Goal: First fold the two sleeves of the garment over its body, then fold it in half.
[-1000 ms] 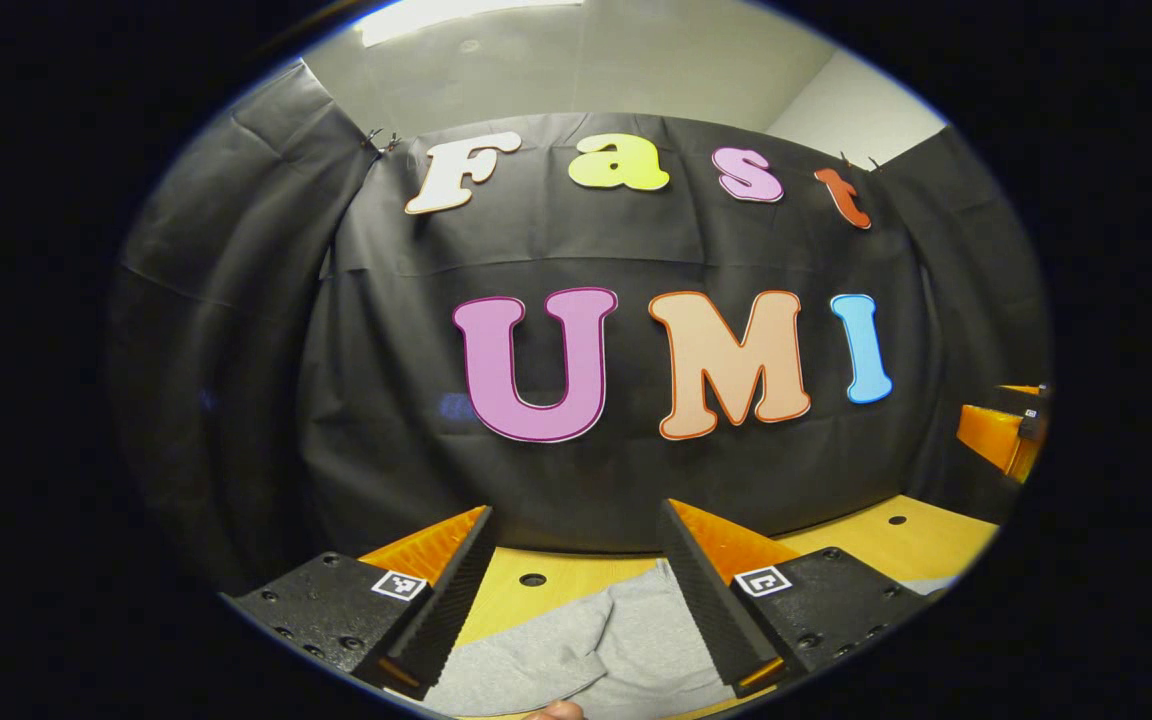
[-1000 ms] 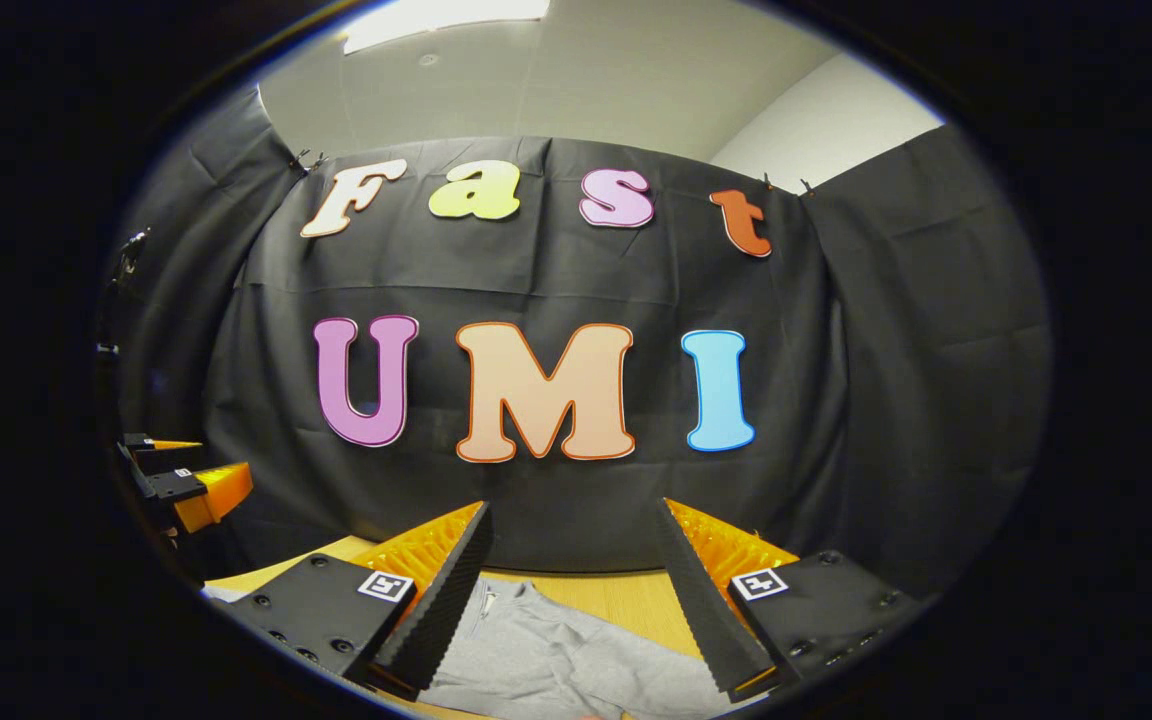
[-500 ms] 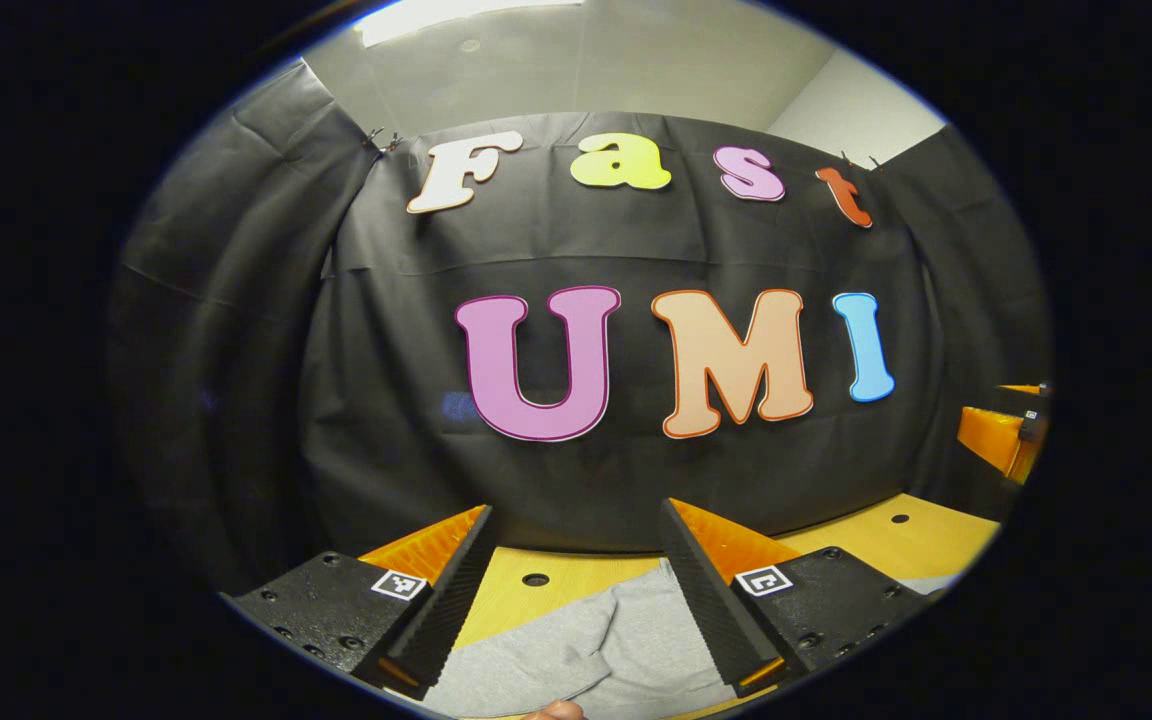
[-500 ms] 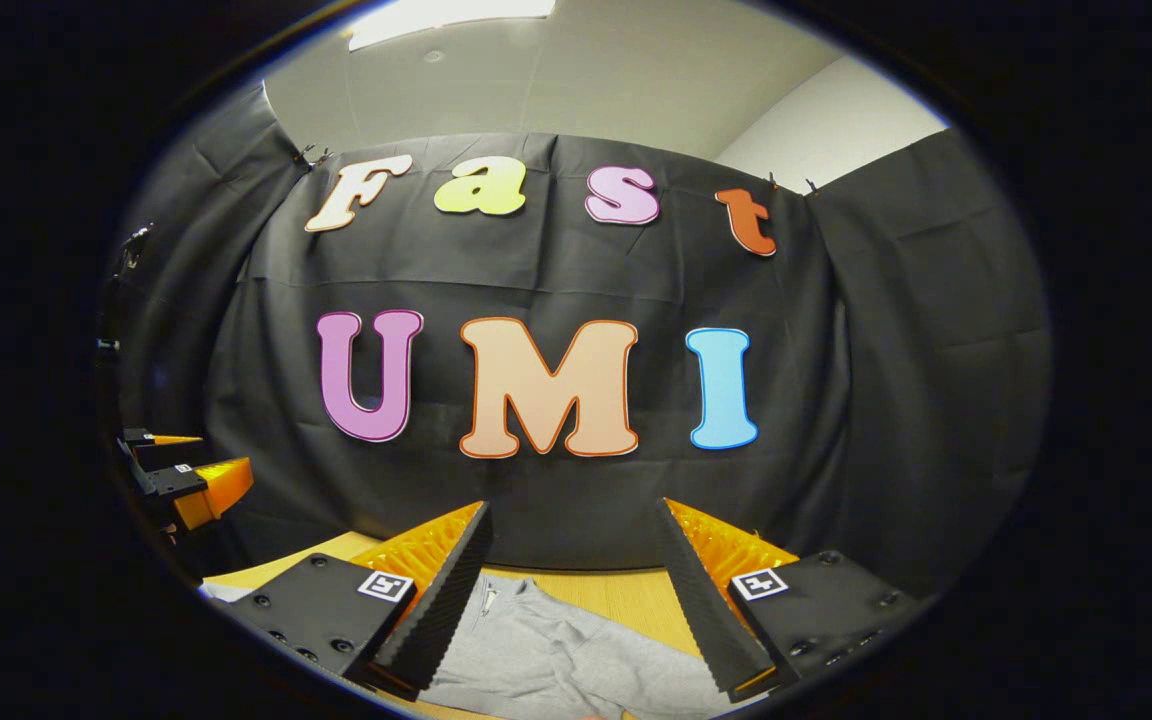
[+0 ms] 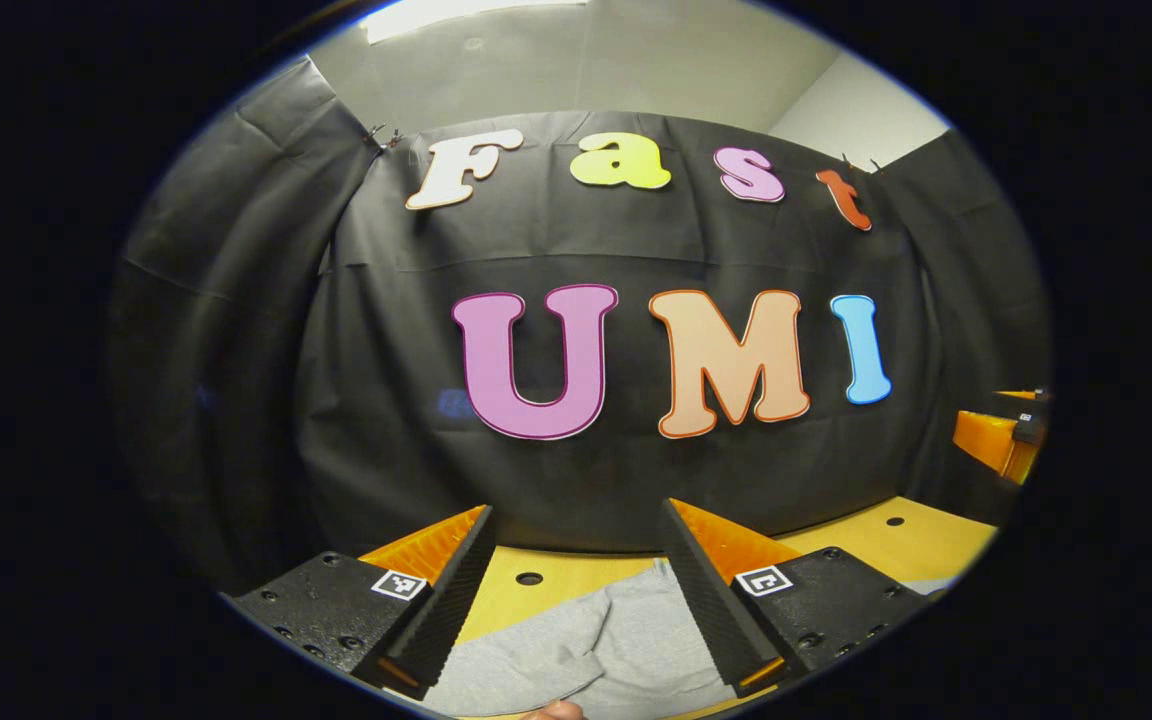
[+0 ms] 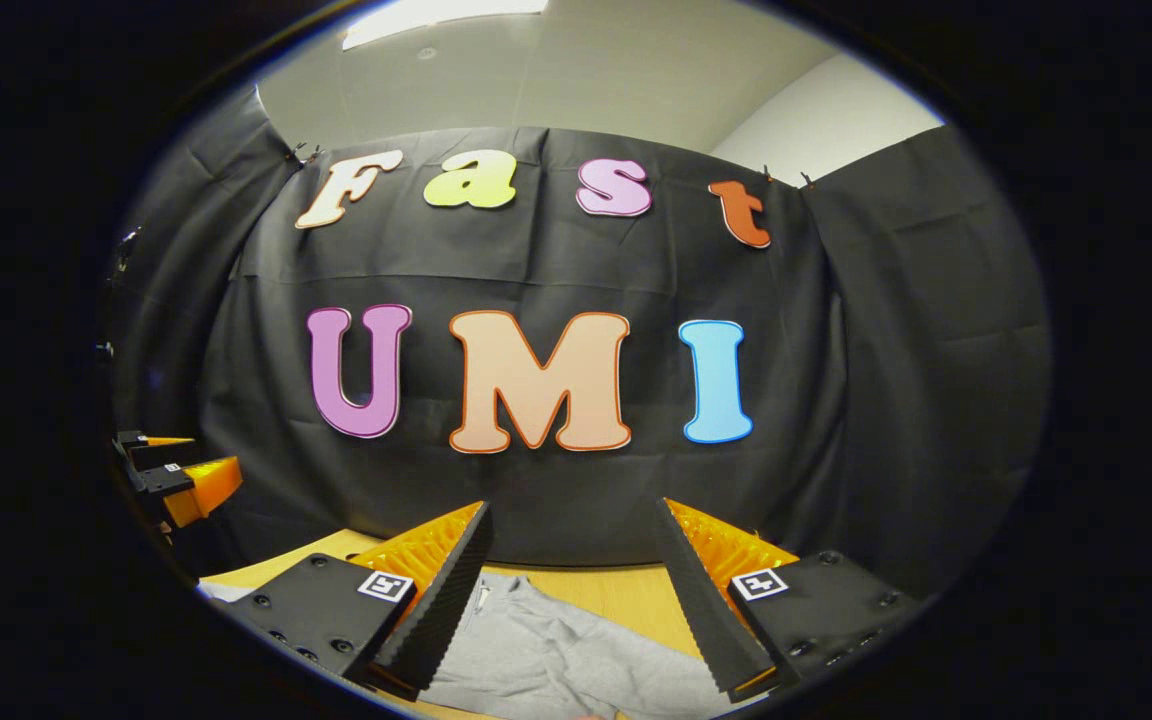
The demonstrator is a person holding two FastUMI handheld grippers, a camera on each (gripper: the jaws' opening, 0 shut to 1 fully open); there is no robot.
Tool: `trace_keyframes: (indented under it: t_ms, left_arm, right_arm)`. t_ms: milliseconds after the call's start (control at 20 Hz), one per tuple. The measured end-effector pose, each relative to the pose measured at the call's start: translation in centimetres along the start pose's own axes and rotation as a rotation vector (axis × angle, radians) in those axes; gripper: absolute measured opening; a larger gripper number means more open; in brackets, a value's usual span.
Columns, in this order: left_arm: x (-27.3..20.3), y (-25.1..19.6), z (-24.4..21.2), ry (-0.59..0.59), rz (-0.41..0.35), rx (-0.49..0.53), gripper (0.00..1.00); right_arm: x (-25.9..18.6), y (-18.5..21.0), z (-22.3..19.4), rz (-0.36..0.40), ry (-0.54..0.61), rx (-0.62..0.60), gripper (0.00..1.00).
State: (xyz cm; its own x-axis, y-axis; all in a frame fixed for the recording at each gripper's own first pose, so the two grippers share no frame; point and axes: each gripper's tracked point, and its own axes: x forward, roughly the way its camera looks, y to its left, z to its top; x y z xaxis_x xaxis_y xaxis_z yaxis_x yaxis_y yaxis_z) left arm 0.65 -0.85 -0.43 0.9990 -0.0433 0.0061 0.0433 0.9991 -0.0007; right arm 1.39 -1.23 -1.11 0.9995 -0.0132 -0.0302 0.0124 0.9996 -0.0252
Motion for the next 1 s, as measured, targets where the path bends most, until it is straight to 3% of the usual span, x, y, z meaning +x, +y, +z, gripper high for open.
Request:
trace_keyframes:
  t_ms: [50,300,600,800,1000]
  left_arm:
    - [0.0,-0.2,0.1,-0.002,-0.001,-0.001,0.96]
    - [0.2,-1.0,-0.2,0.004,-0.011,-0.004,0.99]
    - [0.7,-2.8,-0.7,0.014,-0.034,0.006,0.96]
    - [0.9,-4.8,-0.8,0.016,-0.067,0.014,0.99]
    - [1.2,-6.3,-1.1,0.025,-0.090,0.024,0.96]
  right_arm:
    - [0.2,-0.8,-0.3,-0.013,0.007,-0.004,0.99]
    - [1.6,-6.4,-2.1,-0.101,0.056,-0.039,1.00]
    - [2.0,-14.0,-5.7,-0.180,0.158,-0.127,0.97]
    - [0.9,-18.0,-8.6,-0.211,0.228,-0.141,0.99]
    - [-0.6,-22.1,-12.9,-0.254,0.335,-0.176,1.00]
